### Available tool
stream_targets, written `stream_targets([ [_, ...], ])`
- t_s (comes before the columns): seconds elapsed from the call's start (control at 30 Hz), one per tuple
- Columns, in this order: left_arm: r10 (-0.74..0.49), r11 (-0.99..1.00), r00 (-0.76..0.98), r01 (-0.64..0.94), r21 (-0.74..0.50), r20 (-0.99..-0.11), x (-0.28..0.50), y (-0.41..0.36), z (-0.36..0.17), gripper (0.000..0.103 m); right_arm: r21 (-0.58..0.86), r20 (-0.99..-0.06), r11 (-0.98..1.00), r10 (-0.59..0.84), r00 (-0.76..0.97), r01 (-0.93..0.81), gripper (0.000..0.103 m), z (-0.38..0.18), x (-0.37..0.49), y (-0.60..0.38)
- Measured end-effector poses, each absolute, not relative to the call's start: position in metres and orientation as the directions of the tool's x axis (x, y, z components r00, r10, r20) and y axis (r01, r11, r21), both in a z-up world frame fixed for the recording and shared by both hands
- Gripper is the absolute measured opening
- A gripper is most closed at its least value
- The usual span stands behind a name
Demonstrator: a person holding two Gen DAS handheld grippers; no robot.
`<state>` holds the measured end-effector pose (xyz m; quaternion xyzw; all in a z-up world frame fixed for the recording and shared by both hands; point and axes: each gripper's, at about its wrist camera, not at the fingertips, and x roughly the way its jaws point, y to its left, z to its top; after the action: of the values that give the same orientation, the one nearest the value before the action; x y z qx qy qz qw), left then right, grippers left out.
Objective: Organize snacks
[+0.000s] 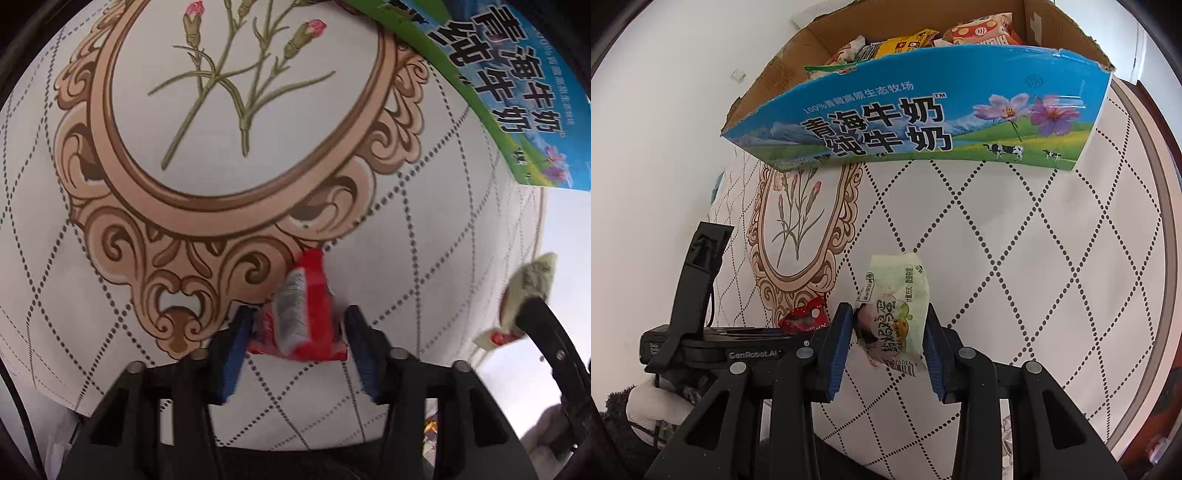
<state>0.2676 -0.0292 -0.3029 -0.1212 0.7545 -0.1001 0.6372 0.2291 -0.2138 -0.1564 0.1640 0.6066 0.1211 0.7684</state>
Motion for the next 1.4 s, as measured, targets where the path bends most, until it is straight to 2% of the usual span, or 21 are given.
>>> stream_targets([
  [0.2, -0.316, 0.949, -0.091, -0.029, -0.315, -0.944, 0.276, -0.027, -0.275, 0.038, 0.402, -0.887, 0.916, 0.390, 0.248, -0.002, 0.039, -0.148, 0.226, -0.212],
  [0.37, -0.380, 0.925, -0.002, 0.015, -0.380, -0.925, 0.289, -0.032, -0.209, 0.038, 0.429, -0.863, 0.903, 0.417, 0.284, -0.021, 0.039, -0.123, 0.232, -0.216],
  [0.47, -0.422, 0.906, 0.081, 0.082, -0.416, -0.903, 0.313, -0.045, -0.152, 0.038, 0.444, -0.841, 0.895, 0.431, 0.327, -0.039, 0.039, -0.099, 0.242, -0.220],
  [0.63, -0.411, 0.906, 0.186, 0.193, -0.377, -0.893, 0.366, -0.068, -0.095, 0.038, 0.426, -0.811, 0.902, 0.413, 0.415, -0.066, 0.039, -0.054, 0.273, -0.233],
  [0.8, -0.349, 0.926, 0.199, 0.222, -0.304, -0.916, 0.422, -0.084, -0.094, 0.039, 0.415, -0.814, 0.910, 0.382, 0.438, -0.024, 0.040, -0.046, 0.326, -0.255],
  [0.93, -0.272, 0.947, 0.170, 0.219, -0.233, -0.947, 0.454, -0.096, -0.127, 0.040, 0.422, -0.849, 0.905, 0.373, 0.374, 0.053, 0.041, -0.065, 0.363, -0.271],
  [0.97, -0.257, 0.951, 0.165, 0.220, -0.219, -0.952, 0.454, -0.099, -0.133, 0.040, 0.425, -0.853, 0.903, 0.374, 0.364, 0.069, 0.044, -0.068, 0.367, -0.276],
  [1.0, -0.249, 0.952, 0.160, 0.224, -0.210, -0.955, 0.457, -0.102, -0.139, 0.040, 0.422, -0.860, 0.903, 0.371, 0.351, 0.080, 0.056, -0.072, 0.372, -0.279],
  [1.03, -0.244, 0.950, 0.160, 0.237, -0.203, -0.956, 0.459, -0.105, -0.143, 0.045, 0.406, -0.873, 0.910, 0.357, 0.332, 0.088, 0.073, -0.075, 0.378, -0.283],
  [1.07, -0.230, 0.951, 0.161, 0.247, -0.187, -0.960, 0.459, -0.109, -0.145, 0.051, 0.381, -0.887, 0.919, 0.332, 0.322, 0.102, 0.081, -0.077, 0.381, -0.286],
  [1.1, -0.206, 0.954, 0.168, 0.256, -0.159, -0.964, 0.461, -0.114, -0.150, 0.066, 0.369, -0.892, 0.924, 0.319, 0.321, 0.106, 0.091, -0.079, 0.383, -0.288],
  [1.13, -0.186, 0.955, 0.177, 0.263, -0.136, -0.967, 0.462, -0.116, -0.153, 0.087, 0.353, -0.898, 0.929, 0.304, 0.317, 0.108, 0.095, -0.080, 0.384, -0.290],
  [1.17, -0.177, 0.956, 0.178, 0.267, -0.125, -0.968, 0.463, -0.118, -0.155, 0.094, 0.321, -0.911, 0.939, 0.271, 0.311, 0.124, 0.096, -0.081, 0.385, -0.293],
  [1.4, -0.154, 0.962, 0.190, 0.252, -0.104, -0.970, 0.458, -0.121, -0.163, 0.100, 0.156, -0.946, 0.974, 0.099, 0.309, 0.166, 0.099, -0.083, 0.380, -0.300],
])
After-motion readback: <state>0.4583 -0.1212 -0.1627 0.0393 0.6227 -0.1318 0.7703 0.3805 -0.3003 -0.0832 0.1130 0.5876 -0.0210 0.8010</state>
